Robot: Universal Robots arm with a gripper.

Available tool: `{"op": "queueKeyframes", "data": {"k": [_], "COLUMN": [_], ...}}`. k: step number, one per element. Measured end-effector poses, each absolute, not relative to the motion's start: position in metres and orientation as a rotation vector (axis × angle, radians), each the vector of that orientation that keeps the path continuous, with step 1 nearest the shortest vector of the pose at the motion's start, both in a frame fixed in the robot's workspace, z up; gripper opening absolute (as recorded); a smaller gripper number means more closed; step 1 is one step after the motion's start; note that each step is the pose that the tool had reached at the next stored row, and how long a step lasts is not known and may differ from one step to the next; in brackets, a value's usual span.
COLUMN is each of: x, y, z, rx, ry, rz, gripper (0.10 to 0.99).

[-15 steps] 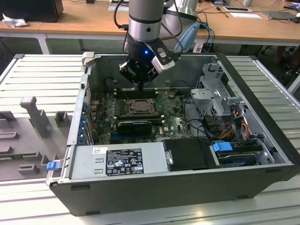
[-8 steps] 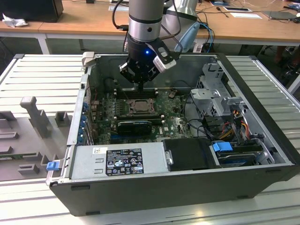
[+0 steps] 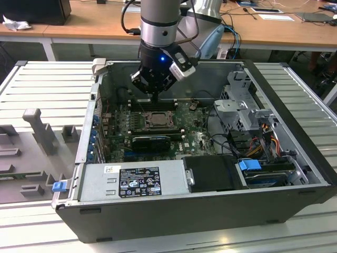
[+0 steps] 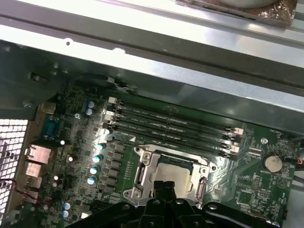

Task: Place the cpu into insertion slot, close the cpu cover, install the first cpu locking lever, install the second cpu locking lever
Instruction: 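Install the first cpu locking lever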

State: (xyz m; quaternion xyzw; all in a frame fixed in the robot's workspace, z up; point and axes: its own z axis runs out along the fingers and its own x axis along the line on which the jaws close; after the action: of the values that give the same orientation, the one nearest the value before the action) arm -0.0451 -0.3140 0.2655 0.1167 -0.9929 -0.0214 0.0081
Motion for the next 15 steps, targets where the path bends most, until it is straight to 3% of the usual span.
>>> {"op": "queueKeyframes", "data": {"k": [15], "x": [-0.101], "y": [-0.314], "z": [0.261], "rx": [0.222], "ry": [-3.12], "rz": [-0.079], "gripper": [0.106]}}
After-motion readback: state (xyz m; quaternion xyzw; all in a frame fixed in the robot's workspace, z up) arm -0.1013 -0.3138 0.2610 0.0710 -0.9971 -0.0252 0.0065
